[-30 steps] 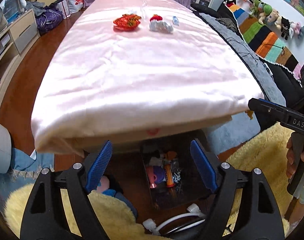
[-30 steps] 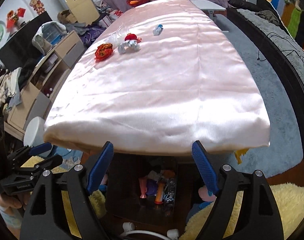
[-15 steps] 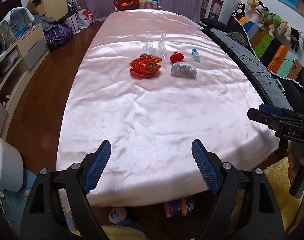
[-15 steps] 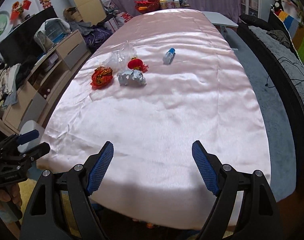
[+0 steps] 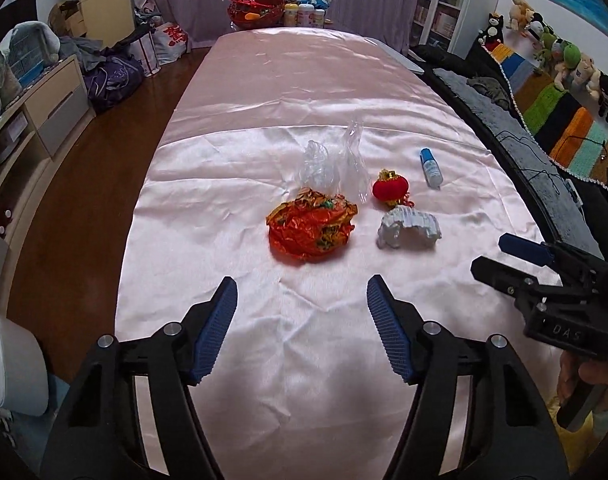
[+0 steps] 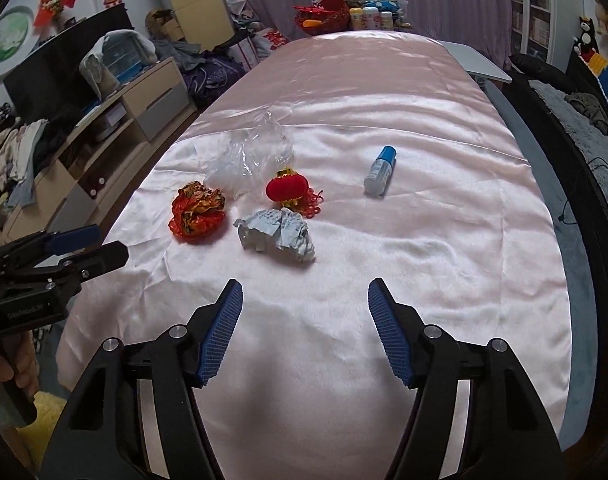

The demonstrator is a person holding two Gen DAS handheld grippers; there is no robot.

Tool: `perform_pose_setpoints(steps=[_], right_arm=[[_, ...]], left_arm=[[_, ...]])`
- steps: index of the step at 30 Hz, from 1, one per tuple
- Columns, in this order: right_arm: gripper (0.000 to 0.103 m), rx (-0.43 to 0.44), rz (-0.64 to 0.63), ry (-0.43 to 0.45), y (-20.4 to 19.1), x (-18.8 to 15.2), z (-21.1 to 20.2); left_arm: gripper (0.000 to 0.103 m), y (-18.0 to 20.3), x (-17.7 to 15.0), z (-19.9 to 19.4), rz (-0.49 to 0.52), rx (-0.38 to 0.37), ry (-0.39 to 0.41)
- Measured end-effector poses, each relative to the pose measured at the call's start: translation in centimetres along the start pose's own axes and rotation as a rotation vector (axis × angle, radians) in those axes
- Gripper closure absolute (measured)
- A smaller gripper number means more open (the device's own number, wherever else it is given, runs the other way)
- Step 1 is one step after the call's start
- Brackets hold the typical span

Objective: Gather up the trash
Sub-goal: 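Raise both open tools back over the remaining trash on the bed, then grasp the crumpled white paper with the right tool while the left tool grasps the orange wrapper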

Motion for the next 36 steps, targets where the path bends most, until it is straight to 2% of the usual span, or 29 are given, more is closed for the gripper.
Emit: perform_pose_setpoints(steps=[6,11,18,21,22,25,36], right_arm=[[0.037,0.001,-0.036,-0.011,-1.1,1.4,2.8],[0.045,0.001,-0.053,-0.03,-1.2,1.9,4.7],[0.049,0.044,-0.057,-0.045,-1.6,2.0,6.2],[0.064,0.035,-0.073,-0.042,-1.7,2.1,6.5],[0.073,0.034,-0.074,-0.043,-1.7,2.1,6.6],[0.083,0.023,-0.076,-0.04,-1.7,2.0,6.6],[0.085,-0.003,-0.034,-0.04,0.2,0.3,4.1]], left_arm=[[0.044,0.0,2.2,2.9,0.009,-0.006,-0.016],[0.044,-0.3,3.1,5.1,0.002,-0.015,-0.045],[0.042,-0.2,3.6,7.2,-0.008,-0.051,-0.07],[0.042,0.1,3.8,7.7,0.002,-0.058,-0.07],[0.042,0.1,3.9,7.8,-0.002,-0.063,-0.071],[0.042,0.1,4.0,8.0,-0.022,-0.08,-0.072],[0.048,1.8,3.2,7.5,0.028,-0.071,-0.067]])
Point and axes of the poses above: each gripper's, at about its wrist camera, not at the fingertips, and z roughly the way its jaws point, y to its right, x to its top, the point moved 8 cm from there along z, roughly the way its jaws point
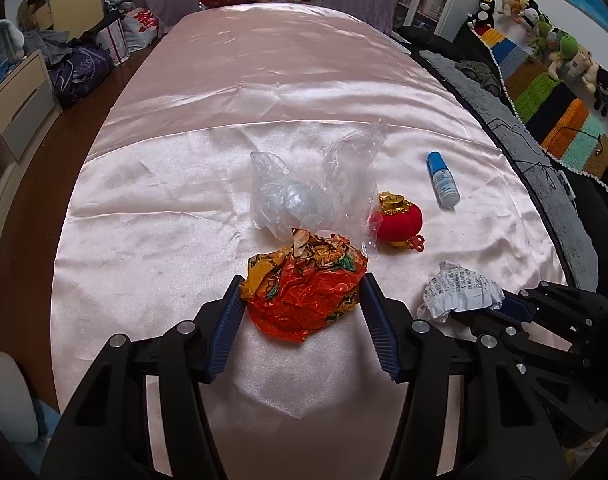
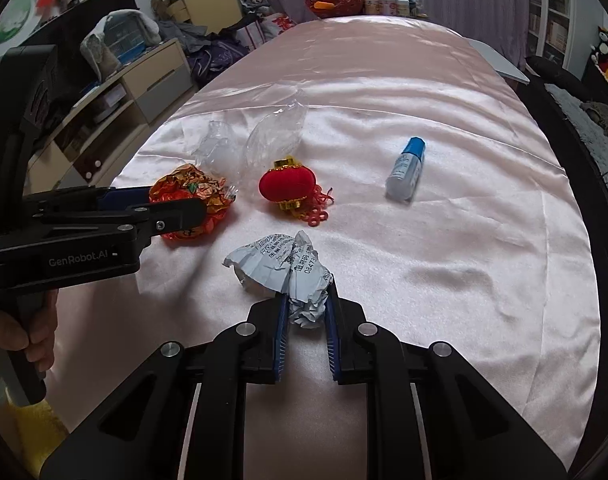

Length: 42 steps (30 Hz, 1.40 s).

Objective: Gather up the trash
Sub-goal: 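Grasp the crumpled white paper with the right tool while the left tool grasps the orange wrapper, then lower the white paper and orange wrapper into the black bin and open both tools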

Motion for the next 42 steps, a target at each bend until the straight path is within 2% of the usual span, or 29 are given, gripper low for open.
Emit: perform_pose_setpoints(steps=[6,12,19,25,29,33,42], right_arm=[[0.085,0.011,0.032,-0.007,-0.1,-2.4,-1.3],[0.085,0.007,0.066,0.013,-0.3,-4.7,-4.2],[0.085,-0.011,0.082,0.032,-0.6,-9.0,-8.5],[0.085,-0.006,0.117,0.026,-0.8,-13.6,-11.6],[0.085,-0.004,0.115,0.037,-1.6,-15.9,-13.6],[0.085,-0.003,0.114,0.029,-2.2,-18.5,-14.8],[0.085,-0.01,0.113,-0.036,-3.1,-23.9,-14.8]], left_arm=[[0.049,1.0,-1.8,-1.6,0.009,0.018,-0.001],[0.049,2.7,-5.1,-4.5,0.017,0.015,0.015],[0.049,5.7,-11.3,-8.4,-0.016,-0.045,0.027],[0.049,8.6,-16.7,-12.2,0.048,-0.033,0.035],[0.049,9.4,-19.8,-14.3,0.054,-0.041,0.038],[0.049,10.4,-23.6,-14.8,0.033,-0.078,0.016],[0.049,10.7,-29.3,-14.4,0.032,-0.072,-0.04]])
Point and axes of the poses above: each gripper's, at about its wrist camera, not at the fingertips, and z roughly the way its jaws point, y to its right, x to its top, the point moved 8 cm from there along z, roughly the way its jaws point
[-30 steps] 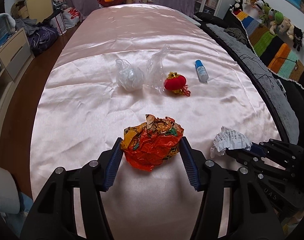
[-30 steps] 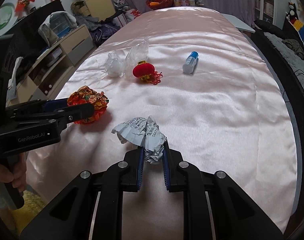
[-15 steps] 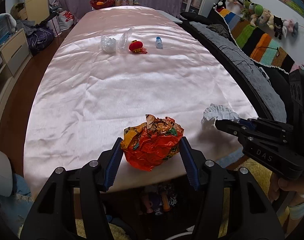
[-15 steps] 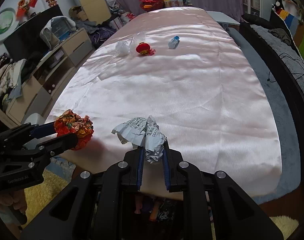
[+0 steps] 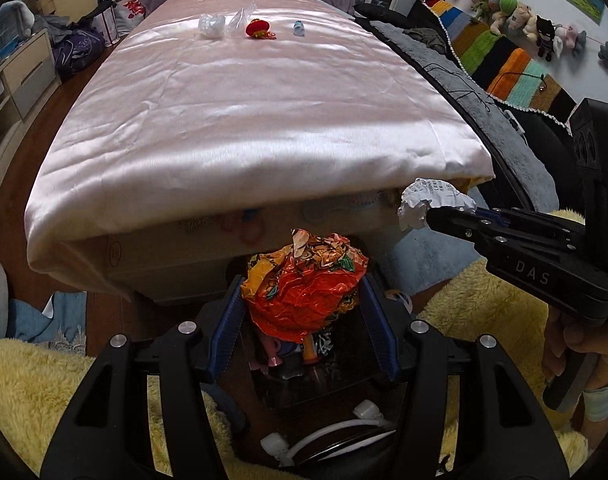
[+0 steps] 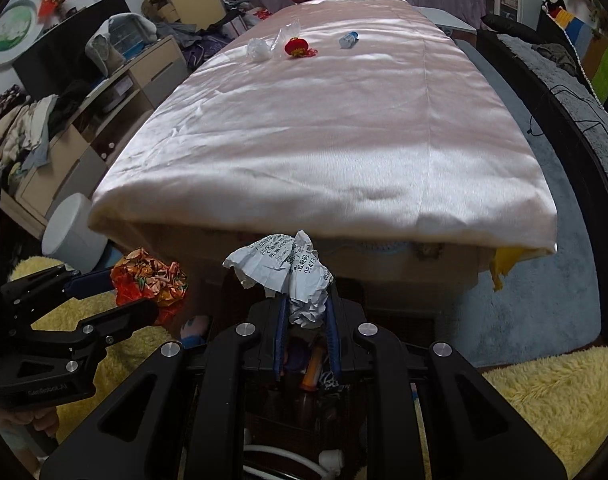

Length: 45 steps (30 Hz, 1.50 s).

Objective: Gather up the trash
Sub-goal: 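Lower the white paper and orange wrapper into the black bin and open both tools, then grasp the blue-capped bottle with the right tool while the left tool grasps a clear plastic bag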

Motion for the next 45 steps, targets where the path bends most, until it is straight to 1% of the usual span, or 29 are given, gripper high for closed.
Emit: perform_pose_setpoints(steps=[6,13,21,22,23,24,25,29,30,32,34,35,40,42,44,45], right_arm=[[0.084,0.015,0.023,-0.084,0.0,-2.6,2.3],[0.084,-0.036,-0.011,-0.196,-0.1,-5.0,5.0],[0.08,-0.032,0.006,-0.236,-0.1,-4.8,6.1],[0.073,-0.028,0.01,-0.238,-0.1,-4.7,6.2],[0.06,-0.023,0.014,-0.24,-0.1,-4.7,6.4],[0.054,-0.019,0.017,-0.239,-0.1,-4.6,6.4],[0.052,-0.016,0.018,-0.237,-0.2,-4.5,6.4],[0.052,-0.004,0.037,-0.228,0.0,-4.1,6.3],[0.052,-0.002,0.043,-0.224,0.1,-3.9,6.2],[0.052,0.002,0.053,-0.21,0.3,-3.4,5.8],[0.05,0.006,0.062,-0.191,0.6,-2.8,5.3],[0.049,0.007,0.067,-0.181,0.7,-2.4,5.0],[0.049,0.013,0.073,-0.127,1.2,-0.5,3.5],[0.045,0.013,0.072,-0.098,1.4,0.5,2.7],[0.033,0.01,0.074,-0.063,1.6,1.9,1.8],[0.029,0.009,0.075,-0.045,1.7,2.6,1.4]], left_arm=[[0.049,-0.2,-2.6,2.3,-0.029,-0.031,-0.067],[0.048,0.0,-5.1,5.3,-0.024,-0.034,-0.155],[0.047,-0.1,-5.6,6.6,-0.03,-0.057,-0.197],[0.047,-0.3,-5.7,6.7,-0.034,-0.06,-0.202],[0.046,-0.3,-5.7,6.8,-0.038,-0.061,-0.207],[0.046,-0.3,-5.7,6.8,-0.041,-0.062,-0.211],[0.046,-0.4,-5.7,6.9,-0.045,-0.062,-0.215],[0.045,-0.8,-5.7,7.2,-0.057,-0.057,-0.227],[0.043,-0.9,-5.7,7.3,-0.06,-0.056,-0.229],[0.036,-1.2,-5.5,7.3,-0.06,-0.047,-0.23],[0.02,-1.4,-5.2,7.1,-0.053,-0.028,-0.223],[0.017,-1.5,-5.0,7.0,-0.049,-0.017,-0.218],[0.013,-1.9,-3.5,5.9,-0.029,0.008,-0.196],[0.011,-2.1,-2.4,4.9,-0.025,0.01,-0.166],[0.009,-2.3,-0.8,3.6,-0.024,0.016,-0.122],[0.008,-2.6,0.1,2.9,-0.026,0.023,-0.095]])
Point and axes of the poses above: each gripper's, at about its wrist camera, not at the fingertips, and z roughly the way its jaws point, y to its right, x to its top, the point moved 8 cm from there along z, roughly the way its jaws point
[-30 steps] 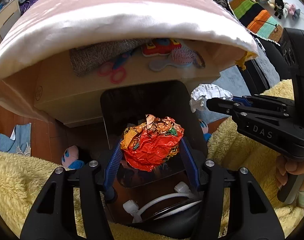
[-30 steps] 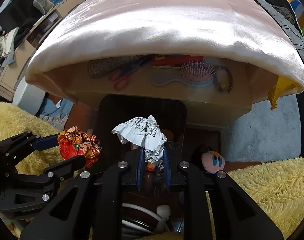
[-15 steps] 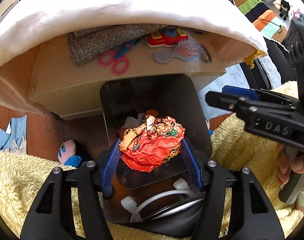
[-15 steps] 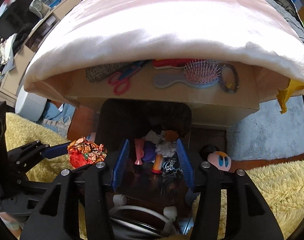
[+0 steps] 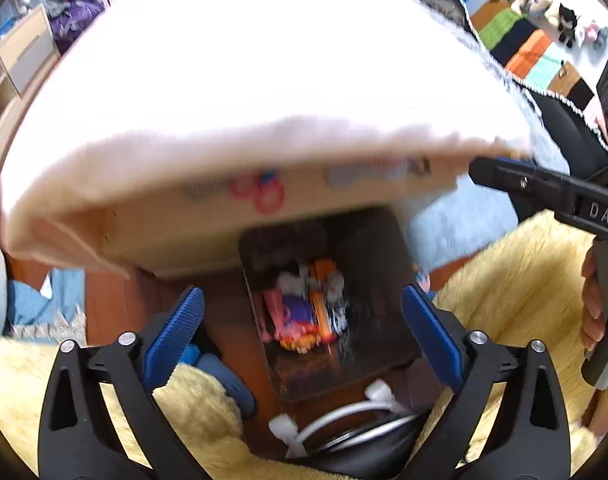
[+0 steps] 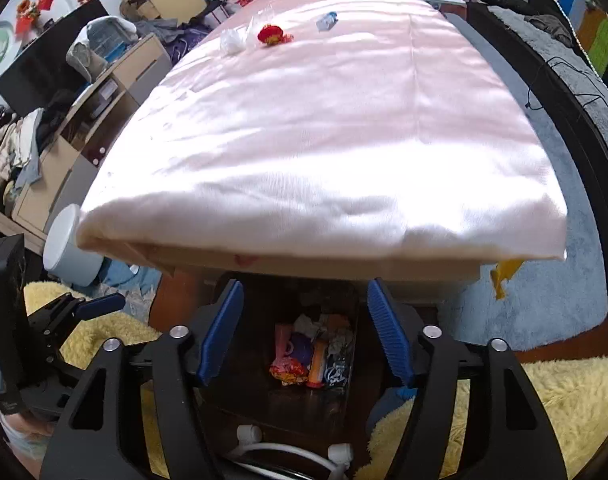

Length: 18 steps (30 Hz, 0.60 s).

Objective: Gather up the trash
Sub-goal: 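Grasp the blue-capped bottle with the right tool while the left tool grasps a clear plastic bag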

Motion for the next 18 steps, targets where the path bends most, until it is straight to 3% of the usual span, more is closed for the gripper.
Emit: perform_pose_setpoints(steps=[2,5,18], right_arm=[[0.02,-0.01,-0.003,0.038,0.1,1.4,-0.8],[0.016,-0.018,-0.009,0.075,0.4,3.9,-1.5],[0.016,-0.049,-0.04,0.105,1.4,12.7,1.1]], left_arm=[[0.008,-0.5,1.5,-1.2,-0.01,0.008,0.039],[0.008,-1.3,3.9,-2.4,-0.031,0.011,0.085],[0.008,-4.7,13.9,-1.8,-0.038,0.074,0.145]])
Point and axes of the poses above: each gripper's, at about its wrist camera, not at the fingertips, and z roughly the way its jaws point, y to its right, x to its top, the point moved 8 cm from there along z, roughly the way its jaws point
